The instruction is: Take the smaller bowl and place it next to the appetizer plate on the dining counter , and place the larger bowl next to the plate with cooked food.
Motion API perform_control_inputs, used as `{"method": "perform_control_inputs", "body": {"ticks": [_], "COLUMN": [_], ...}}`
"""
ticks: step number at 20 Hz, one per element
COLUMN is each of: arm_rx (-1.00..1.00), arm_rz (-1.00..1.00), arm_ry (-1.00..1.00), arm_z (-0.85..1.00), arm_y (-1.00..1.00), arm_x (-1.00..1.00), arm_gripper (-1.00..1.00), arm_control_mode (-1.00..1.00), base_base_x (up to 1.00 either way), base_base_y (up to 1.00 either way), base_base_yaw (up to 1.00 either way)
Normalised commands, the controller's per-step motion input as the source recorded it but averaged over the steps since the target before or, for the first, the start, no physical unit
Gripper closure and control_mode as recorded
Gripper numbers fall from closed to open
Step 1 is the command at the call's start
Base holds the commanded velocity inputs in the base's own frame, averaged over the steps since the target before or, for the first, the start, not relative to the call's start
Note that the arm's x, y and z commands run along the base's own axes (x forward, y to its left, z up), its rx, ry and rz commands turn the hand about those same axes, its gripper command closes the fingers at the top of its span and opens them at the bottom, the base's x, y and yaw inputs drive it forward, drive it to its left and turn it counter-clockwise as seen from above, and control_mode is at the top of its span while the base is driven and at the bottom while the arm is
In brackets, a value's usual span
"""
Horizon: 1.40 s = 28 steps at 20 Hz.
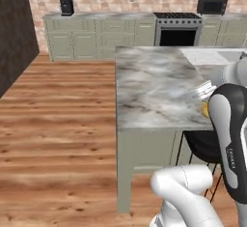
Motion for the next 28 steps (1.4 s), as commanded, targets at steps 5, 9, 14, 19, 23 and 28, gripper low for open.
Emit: {"method": "perform_control_inputs", "body": {"ticks": [5,9,14,19,23,28], "arm_rx": [0.00,0.00,0.00,0.00,0.00,0.00], "arm_rz": [0.00,0.00,0.00,0.00,0.00,0.00], "arm_ry": [0.00,0.00,0.00,0.00,0.00,0.00], "arm_z": [0.00,0.00,0.00,0.00,0.00,0.00], "arm_y": [0.00,0.00,0.00,0.00,0.00,0.00], "arm_x": [0.00,0.00,0.00,0.00,0.00,0.00], "arm_gripper": [-1.00,-1.00,-1.00,-1.00,-1.00,-1.00], "arm_control_mode": [1.00,1.00,1.00,1.00,1.00,1.00], "base_base_x": [0.61,0.73,0.94,1.00,1.00,1.00], "base_base_y": [1.00,1.00,1.00,0.89,0.45,0.41], "base_base_yaw": [0.07,0.00,0.00,-0.11,-0.28,-0.24]}}
